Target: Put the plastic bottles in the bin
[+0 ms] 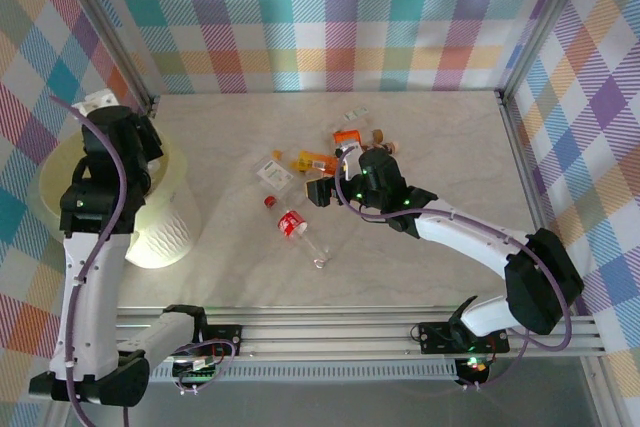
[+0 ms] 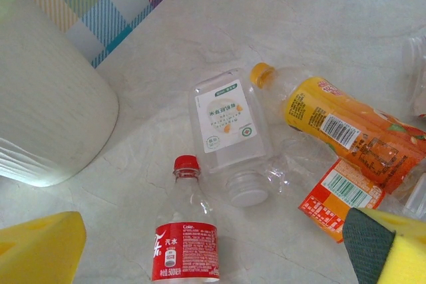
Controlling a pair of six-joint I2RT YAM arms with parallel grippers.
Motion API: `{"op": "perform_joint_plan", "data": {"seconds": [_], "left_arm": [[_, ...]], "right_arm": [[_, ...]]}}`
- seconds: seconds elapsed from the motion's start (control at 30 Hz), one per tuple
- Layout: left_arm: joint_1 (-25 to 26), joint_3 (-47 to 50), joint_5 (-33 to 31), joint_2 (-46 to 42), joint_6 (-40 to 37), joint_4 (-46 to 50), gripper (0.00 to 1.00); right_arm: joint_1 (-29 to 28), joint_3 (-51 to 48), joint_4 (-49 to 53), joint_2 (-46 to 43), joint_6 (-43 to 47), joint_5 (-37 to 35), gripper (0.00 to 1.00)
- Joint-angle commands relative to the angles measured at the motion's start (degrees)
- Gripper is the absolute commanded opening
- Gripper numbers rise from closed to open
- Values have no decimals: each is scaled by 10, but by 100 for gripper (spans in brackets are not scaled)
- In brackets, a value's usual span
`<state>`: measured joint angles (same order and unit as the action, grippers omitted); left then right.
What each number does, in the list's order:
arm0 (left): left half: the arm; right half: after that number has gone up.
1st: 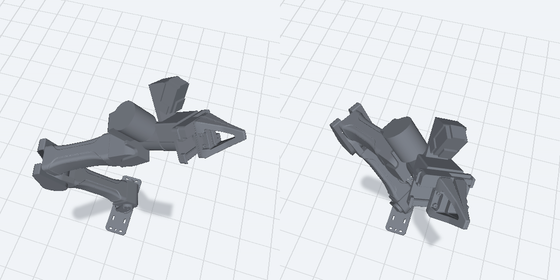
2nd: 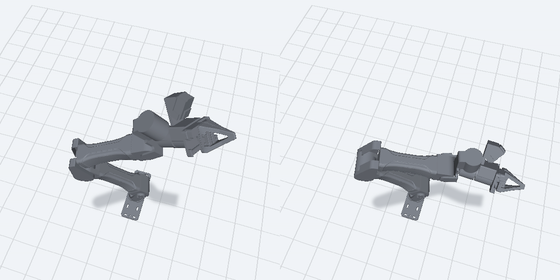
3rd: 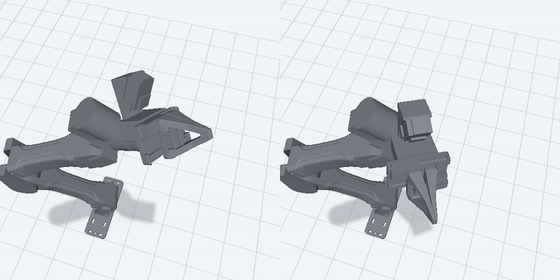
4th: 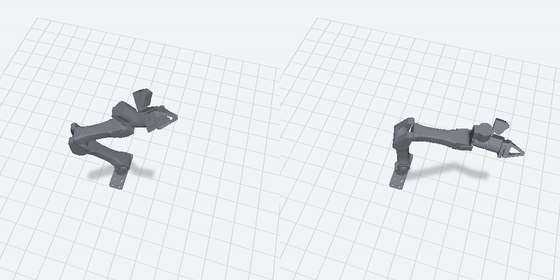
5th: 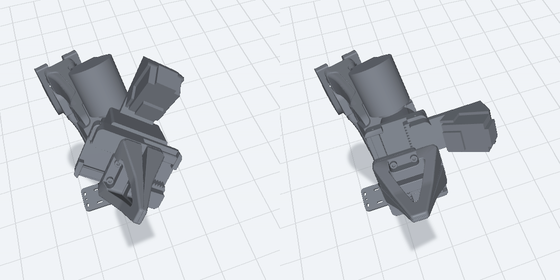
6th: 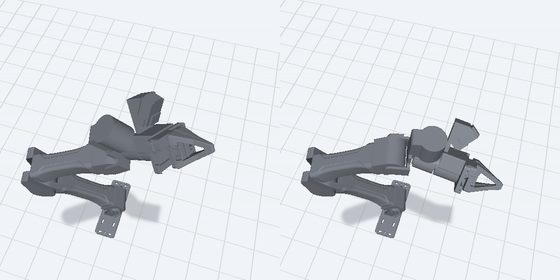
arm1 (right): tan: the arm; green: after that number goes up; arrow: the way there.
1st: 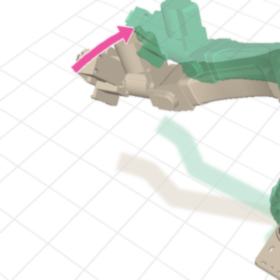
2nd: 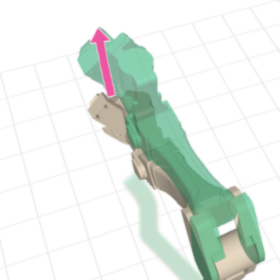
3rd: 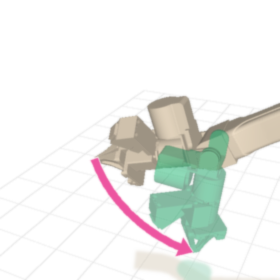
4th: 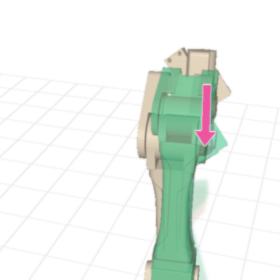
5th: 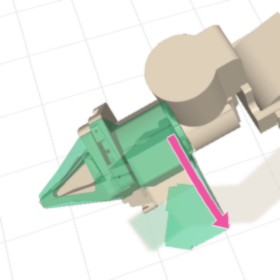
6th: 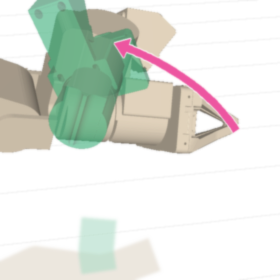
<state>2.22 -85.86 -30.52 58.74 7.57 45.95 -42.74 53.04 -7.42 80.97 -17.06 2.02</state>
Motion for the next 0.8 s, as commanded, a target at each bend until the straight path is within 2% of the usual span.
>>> {"op": "perform_joint_plan", "data": {"seconds": [0.0, 0.13, 0.27, 0.37, 0.53, 0.63, 0.77], "left_arm": [[-48, -4, 43, -10, 33, 16, 57], [-119, 27, 85, -17, 80, 10, 55], [-201, 61, 161, -27, 126, -12, 54], [-253, 86, 204, -37, 193, -17, 57], [-264, 152, 238, -73, 287, -60, 59], [-264, 158, 207, -71, 325, -41, 62], [-264, 163, 198, -73, 379, -20, 72]], "right_arm": [[-2, 9, 6, -6, 13, -1, 100], [-2, 9, 6, -7, 16, 0, 100], [-2, 9, 6, -7, 22, 2, 100], [-2, 8, 8, -8, 26, 2, 100], [-2, 5, 7, -6, 28, 2, 100], [-2, 5, 10, -5, 32, 4, 100], [-2, 3, 10, -5, 33, 2, 100]]}}
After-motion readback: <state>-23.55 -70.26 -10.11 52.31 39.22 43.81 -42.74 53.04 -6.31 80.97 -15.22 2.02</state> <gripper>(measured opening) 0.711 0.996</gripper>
